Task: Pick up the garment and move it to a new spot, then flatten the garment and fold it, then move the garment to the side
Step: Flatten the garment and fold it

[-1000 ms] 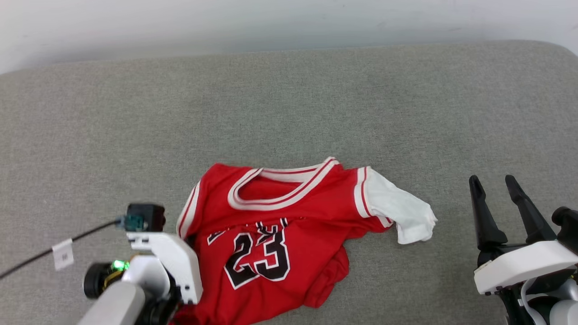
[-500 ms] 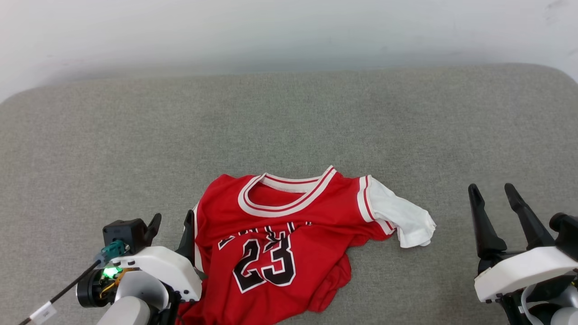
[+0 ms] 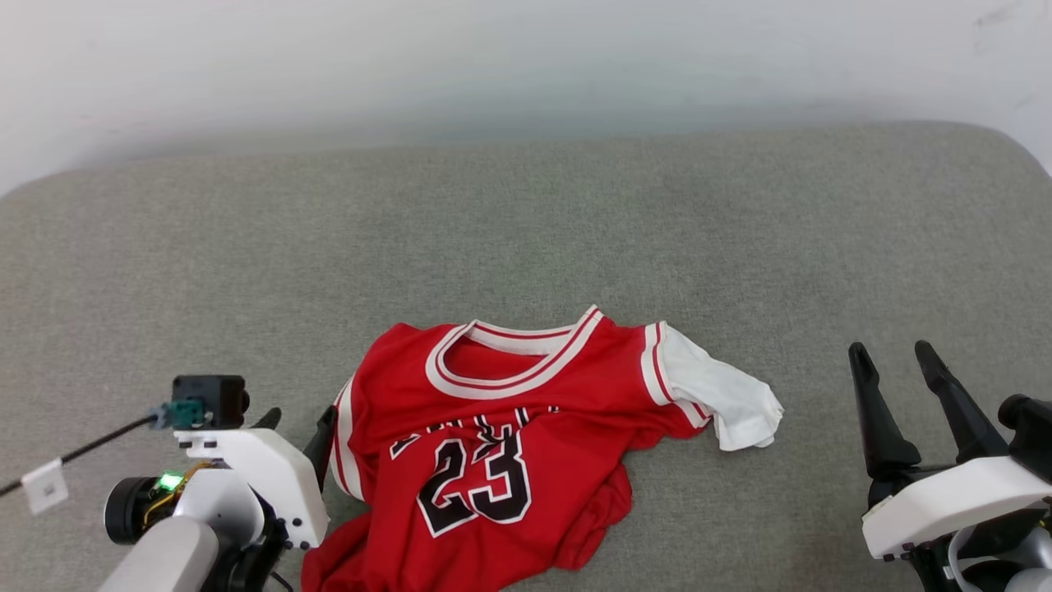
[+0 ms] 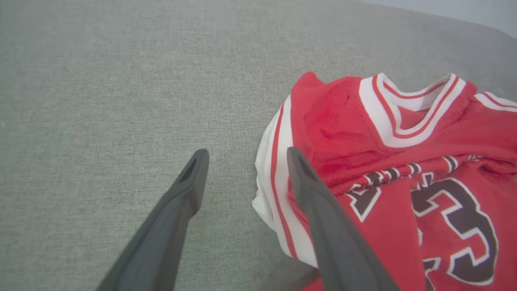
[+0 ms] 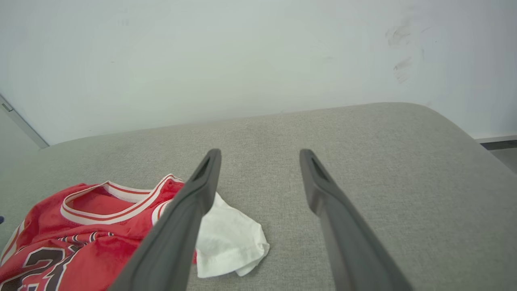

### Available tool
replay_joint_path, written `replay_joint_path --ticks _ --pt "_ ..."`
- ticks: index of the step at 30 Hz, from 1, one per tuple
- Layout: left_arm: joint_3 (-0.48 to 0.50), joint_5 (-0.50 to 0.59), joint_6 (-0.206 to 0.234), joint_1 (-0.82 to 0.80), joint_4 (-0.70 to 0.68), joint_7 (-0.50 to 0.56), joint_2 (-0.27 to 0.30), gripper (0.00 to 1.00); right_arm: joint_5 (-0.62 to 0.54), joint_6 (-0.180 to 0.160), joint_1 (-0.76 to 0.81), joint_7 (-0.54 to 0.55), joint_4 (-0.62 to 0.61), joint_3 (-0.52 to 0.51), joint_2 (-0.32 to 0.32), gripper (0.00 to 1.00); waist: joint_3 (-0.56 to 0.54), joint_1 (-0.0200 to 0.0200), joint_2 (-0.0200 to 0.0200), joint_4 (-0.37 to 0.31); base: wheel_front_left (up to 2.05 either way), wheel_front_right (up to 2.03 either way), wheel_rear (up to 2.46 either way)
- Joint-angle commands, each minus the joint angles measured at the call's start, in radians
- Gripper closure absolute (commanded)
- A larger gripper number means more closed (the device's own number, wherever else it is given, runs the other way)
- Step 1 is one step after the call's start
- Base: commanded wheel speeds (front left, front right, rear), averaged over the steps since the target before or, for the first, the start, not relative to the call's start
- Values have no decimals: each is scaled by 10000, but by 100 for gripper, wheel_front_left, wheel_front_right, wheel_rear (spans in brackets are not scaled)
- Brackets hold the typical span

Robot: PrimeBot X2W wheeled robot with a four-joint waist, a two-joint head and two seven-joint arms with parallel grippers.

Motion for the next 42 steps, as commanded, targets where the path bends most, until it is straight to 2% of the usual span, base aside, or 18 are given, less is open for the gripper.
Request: replay_joint_path --ticks 1,6,11,12,13,15,16,18,23,29,35,38,42 --pt "-115 -77 -139 -226 109 354 91 0 42 -7 -5 -47 -14 29 15 0 184 0 0 -113 0 0 0" --pt "-460 -281 -444 -765 610 1534 204 0 155 -5 -237 -201 124 91 15 0 670 0 0 -326 0 0 0" --pt "-712 -285 -578 -1146 1274 2075 172 2 203 -7 -401 -330 239 128 15 0 979 0 0 -473 0 0 0" --pt "-803 -321 -601 -1168 1493 2293 152 12 203 -5 -434 -356 264 146 15 0 1036 0 0 -504 0 0 0" --pt "-919 -349 -646 -1181 1711 2529 118 37 206 -7 -479 -394 285 154 15 0 1088 0 0 -533 0 0 0" --pt "-1189 -411 -766 -1154 2094 3036 26 64 190 -7 -552 -451 336 159 15 0 1142 0 0 -577 0 0 0" --pt "-1305 -450 -792 -1121 2231 3204 -39 100 167 -5 -566 -465 347 167 15 0 1152 0 0 -599 0 0 0" --pt "-1460 -376 -815 -1155 2409 3342 -105 100 91 -5 -602 -551 340 129 15 0 1151 0 0 -623 0 0 0" --pt "-1331 62 -678 -1555 2295 2452 -94 100 -64 -5 -647 -642 271 76 15 0 936 0 0 -560 0 0 0" --pt "-1173 804 -290 -2147 1698 1178 18 100 -263 -7 -595 -585 144 82 16 0 484 0 0 -455 0 0 0" --pt "-1817 2082 179 -2652 763 724 5 100 -411 -7 -433 -470 -81 79 16 0 300 0 0 -424 0 0 0" --pt "-2617 2719 19 -2851 329 1048 -216 100 -428 -7 -373 -422 -184 63 16 0 331 0 0 -437 0 0 0" --pt "-3757 3148 -497 -2844 242 1601 -752 100 -367 -7 -333 -391 -257 82 16 0 446 0 0 -484 0 0 0"
